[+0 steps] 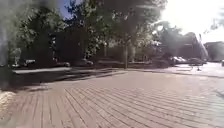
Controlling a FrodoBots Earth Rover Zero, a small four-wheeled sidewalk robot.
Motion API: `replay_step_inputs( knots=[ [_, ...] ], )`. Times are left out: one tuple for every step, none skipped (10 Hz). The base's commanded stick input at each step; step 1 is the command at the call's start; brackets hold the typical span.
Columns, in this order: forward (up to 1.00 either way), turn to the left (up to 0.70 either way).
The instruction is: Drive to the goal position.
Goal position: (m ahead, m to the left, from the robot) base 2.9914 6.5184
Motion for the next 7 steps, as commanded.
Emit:
replay_step_inputs(
  knots=[
    [0.7,0.0],
    [0.7,0.0],
    [0.7,0.0],
    [0.7,0.0],
    [0.7,0.0],
    [0.7,0.0],
    [0.7,0.01]
  ],
)
